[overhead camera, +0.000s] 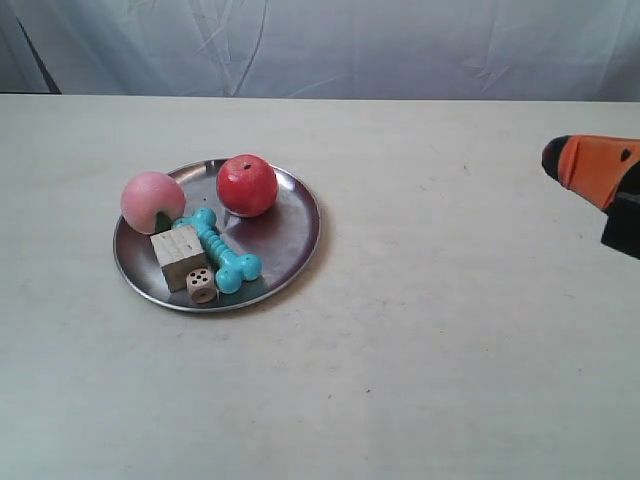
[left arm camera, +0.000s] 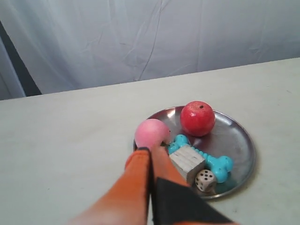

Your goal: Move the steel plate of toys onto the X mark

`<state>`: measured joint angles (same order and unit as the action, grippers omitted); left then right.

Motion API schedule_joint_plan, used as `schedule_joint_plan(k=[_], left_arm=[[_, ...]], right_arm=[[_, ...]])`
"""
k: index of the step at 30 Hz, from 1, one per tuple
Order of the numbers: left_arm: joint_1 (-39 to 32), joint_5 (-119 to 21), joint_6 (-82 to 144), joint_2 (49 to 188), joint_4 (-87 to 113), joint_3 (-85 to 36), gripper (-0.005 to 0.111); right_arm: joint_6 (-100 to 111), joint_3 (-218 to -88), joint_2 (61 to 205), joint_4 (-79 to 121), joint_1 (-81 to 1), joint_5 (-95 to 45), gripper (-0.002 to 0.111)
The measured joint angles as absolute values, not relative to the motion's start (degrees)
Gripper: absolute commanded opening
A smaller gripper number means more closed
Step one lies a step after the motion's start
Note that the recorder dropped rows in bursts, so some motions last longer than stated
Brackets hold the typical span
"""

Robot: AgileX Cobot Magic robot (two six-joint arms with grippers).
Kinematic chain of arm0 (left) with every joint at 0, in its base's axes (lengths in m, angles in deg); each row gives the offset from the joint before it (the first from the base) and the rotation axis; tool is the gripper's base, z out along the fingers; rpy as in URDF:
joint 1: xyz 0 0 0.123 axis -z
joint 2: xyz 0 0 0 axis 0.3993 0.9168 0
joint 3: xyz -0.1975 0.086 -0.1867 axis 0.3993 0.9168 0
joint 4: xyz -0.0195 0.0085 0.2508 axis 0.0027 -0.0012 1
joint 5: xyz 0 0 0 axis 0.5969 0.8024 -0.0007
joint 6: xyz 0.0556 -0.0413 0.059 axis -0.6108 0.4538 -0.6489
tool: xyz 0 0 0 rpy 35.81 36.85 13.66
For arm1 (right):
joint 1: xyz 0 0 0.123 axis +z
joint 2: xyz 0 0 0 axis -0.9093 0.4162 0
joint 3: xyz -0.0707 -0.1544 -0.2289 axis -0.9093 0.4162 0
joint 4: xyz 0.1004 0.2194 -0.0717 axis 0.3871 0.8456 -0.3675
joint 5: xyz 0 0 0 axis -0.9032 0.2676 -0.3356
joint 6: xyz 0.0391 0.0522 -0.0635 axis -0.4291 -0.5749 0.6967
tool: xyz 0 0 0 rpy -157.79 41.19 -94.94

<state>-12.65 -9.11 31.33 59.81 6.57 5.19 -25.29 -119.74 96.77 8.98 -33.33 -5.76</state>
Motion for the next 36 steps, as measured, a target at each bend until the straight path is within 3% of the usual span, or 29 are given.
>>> schedule_joint_plan(k=[3, 7, 10, 19, 29, 36], left_arm=[[-12.65, -10.68, 38.03, 59.81, -1.09, 5.19, 0.0], [-12.65, -22.71, 40.07, 59.81, -5.44, 5.19, 0.0], [-12.65, -27.49, 40.15, 59.81, -5.07, 5.19, 0.0], [-12.65, -27.73, 40.38, 59.81, -5.07, 5.19, 0.0], [-12.65, -27.73, 40.38, 59.81, -5.07, 5.19, 0.0], [-12.65, -27.73, 40.48, 59.81, -5.07, 5.19, 0.0]], right_arm=[[-25.29, -119.74, 96.77, 9.1, -33.33, -5.81, -0.001], [-25.29, -118.39, 94.06, 11.38, -36.15, -7.49, -0.001], [-25.43, -113.53, 87.07, 12.33, -45.8, -10.27, -0.001], [-25.43, -103.37, 66.66, 11.65, -62.3, -10.4, -0.001], [-25.43, -89.23, 61.71, 8.09, -64.51, -8.81, -0.001], [-25.43, -87.89, 61.63, 9.07, -64.51, -6.43, -0.001]])
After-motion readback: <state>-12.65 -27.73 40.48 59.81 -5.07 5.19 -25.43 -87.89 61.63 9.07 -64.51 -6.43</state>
